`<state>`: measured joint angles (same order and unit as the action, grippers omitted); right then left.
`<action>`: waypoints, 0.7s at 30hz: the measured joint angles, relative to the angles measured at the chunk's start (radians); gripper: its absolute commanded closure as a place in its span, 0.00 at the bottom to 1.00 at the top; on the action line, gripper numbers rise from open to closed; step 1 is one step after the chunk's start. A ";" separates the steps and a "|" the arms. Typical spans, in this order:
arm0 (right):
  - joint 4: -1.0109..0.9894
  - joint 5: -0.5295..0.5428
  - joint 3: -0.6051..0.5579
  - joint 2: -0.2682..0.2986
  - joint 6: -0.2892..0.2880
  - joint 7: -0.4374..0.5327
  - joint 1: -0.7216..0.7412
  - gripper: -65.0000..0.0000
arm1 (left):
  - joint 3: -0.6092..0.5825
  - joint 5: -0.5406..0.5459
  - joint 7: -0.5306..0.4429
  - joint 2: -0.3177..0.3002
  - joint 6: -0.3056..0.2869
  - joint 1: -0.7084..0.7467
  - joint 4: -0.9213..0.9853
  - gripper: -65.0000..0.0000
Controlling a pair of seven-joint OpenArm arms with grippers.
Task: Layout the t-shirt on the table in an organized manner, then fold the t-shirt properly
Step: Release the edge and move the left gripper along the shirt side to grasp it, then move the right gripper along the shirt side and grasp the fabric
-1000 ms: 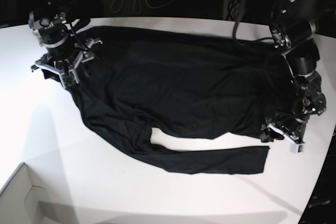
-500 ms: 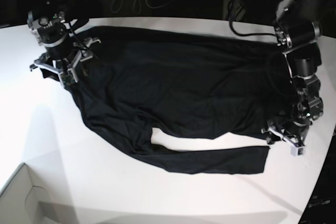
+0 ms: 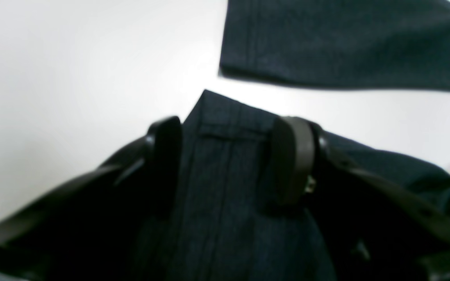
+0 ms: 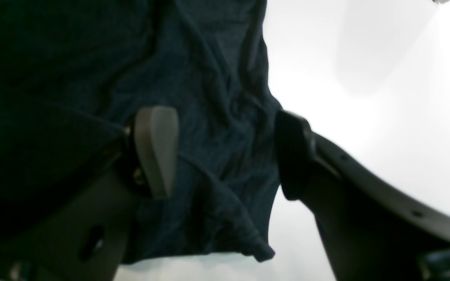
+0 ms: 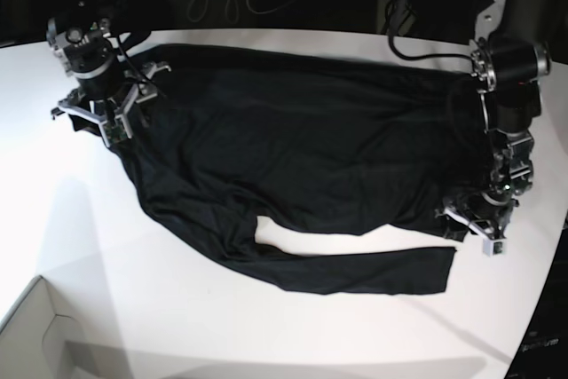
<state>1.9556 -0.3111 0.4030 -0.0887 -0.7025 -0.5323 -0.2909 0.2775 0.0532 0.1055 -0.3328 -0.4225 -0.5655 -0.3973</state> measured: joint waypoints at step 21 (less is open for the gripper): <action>-0.402 -0.002 -0.002 0.001 0.000 -0.002 0.409 0.39 | 0.003 0.010 -0.010 -0.023 0.004 0.003 0.020 1.00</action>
<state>1.5536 -0.3130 0.4011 -0.0879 -0.7025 -0.5343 0.1184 0.2806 0.0635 0.0959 -0.3557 -0.4183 -0.5629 -0.3775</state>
